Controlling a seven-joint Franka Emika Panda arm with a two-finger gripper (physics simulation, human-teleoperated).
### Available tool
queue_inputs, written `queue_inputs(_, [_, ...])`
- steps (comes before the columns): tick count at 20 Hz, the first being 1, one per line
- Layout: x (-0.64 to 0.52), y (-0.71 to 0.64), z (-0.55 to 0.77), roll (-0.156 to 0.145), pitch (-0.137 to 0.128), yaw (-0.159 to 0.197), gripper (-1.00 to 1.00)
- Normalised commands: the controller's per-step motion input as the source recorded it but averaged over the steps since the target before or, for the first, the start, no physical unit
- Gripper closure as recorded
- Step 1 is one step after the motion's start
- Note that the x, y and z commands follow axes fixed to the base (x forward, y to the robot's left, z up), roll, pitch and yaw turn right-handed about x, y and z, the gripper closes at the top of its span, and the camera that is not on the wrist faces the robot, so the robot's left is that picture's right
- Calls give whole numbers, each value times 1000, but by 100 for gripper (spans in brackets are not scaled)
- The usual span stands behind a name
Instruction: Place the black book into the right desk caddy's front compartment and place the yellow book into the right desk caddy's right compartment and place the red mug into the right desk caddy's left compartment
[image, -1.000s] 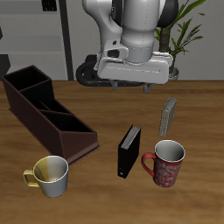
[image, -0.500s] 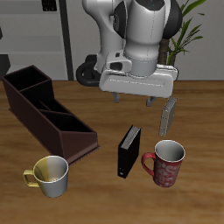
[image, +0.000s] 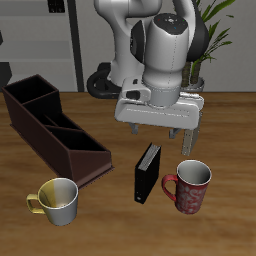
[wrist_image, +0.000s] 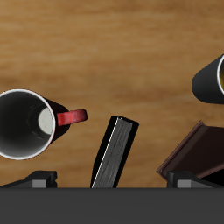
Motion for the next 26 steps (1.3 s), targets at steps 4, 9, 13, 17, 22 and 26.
queue_inputs(4, [-8, 8, -272, 56, -12, -38, -100])
queue_inputs(9, [1, -132, -345, 36, -16, -67, -100])
queue_inputs(13, [24, -133, -213, 45, -26, -48, -100])
queue_inputs(17, [34, -99, -204, 6, -22, -58, -100])
queue_inputs(22, [20, -11, -366, 0, 26, -29, -100])
queue_inputs(26, [91, -73, -455, -8, 55, -14, -100])
